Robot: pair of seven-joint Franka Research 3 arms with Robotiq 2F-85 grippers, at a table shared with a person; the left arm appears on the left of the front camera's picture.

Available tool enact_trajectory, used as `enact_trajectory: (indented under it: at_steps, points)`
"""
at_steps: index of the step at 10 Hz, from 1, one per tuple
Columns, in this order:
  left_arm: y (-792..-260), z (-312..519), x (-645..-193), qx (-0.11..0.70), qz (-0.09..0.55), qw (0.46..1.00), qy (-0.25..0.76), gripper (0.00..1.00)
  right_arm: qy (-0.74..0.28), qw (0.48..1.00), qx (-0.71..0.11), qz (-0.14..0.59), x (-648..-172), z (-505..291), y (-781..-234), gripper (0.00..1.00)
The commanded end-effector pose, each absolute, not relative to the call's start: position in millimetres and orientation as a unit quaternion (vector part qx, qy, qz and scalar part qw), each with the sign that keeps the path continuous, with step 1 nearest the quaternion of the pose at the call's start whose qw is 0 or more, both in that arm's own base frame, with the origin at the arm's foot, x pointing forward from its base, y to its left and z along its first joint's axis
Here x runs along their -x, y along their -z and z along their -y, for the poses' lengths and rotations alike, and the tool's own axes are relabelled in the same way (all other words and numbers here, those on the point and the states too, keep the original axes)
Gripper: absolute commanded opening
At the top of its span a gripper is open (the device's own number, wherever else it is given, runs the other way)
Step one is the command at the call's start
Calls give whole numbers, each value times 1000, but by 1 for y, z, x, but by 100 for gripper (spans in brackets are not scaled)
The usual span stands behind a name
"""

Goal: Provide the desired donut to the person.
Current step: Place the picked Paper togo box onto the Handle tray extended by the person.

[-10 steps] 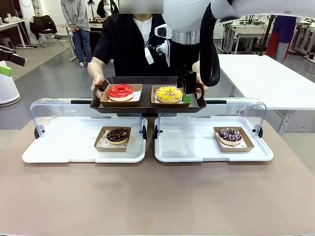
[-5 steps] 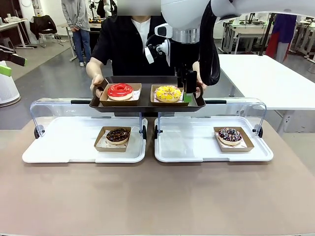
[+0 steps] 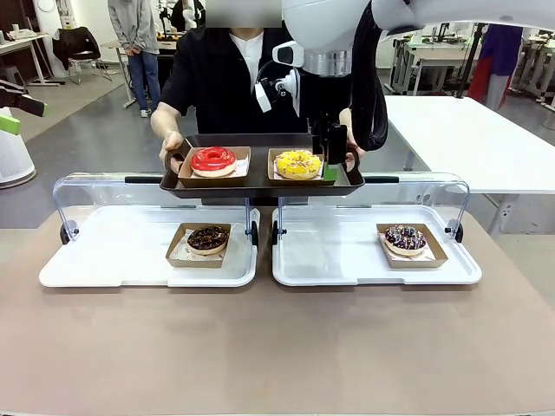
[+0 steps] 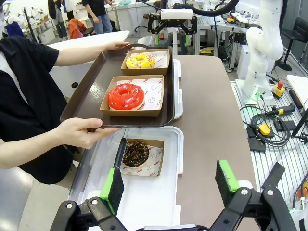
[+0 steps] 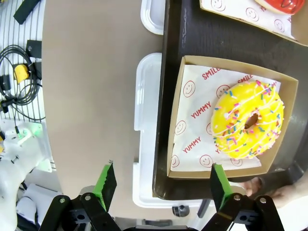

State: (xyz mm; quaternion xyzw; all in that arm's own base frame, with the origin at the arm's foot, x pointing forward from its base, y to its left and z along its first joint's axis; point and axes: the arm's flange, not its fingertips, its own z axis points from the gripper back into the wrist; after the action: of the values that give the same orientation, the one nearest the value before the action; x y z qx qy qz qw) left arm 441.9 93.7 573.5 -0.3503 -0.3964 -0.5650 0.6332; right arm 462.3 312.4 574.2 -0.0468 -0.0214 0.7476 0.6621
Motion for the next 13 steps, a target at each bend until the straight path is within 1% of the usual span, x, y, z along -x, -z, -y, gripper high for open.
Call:
enact_trajectory:
  at_steps: [1, 3, 4, 5, 6, 7, 9, 11, 13]
  points:
    - [-574, -94, -441, 351, 401, 631, 564, 100, -746, 663, 49, 28, -463, -313, -572, 100]
    - [-574, -94, -441, 351, 401, 631, 564, 100, -748, 662, 47, 21, -462, -312, -574, 100]
    - [-574, -94, -441, 351, 401, 631, 564, 100, -759, 647, 23, 64, -458, -276, -598, 100]
    - [-574, -94, -441, 351, 401, 631, 564, 100, -732, 673, -1, 107, -460, -237, -621, 100]
    - [-574, -94, -441, 351, 401, 631, 564, 100, -710, 687, -30, 152, -463, -197, -640, 100]
    - [-574, -94, -441, 351, 401, 631, 564, 100, -695, 684, -84, 202, -463, -155, -651, 100]
    - [-574, -94, -441, 351, 401, 631, 564, 100, -676, 659, -172, 280, -453, -94, -652, 100]
    - [-574, -94, -441, 351, 401, 631, 564, 100, -658, 630, -234, 341, -437, -41, -631, 100]
    - [-574, -94, -441, 351, 401, 631, 564, 100, -642, 626, -253, 364, -427, -16, -615, 100]
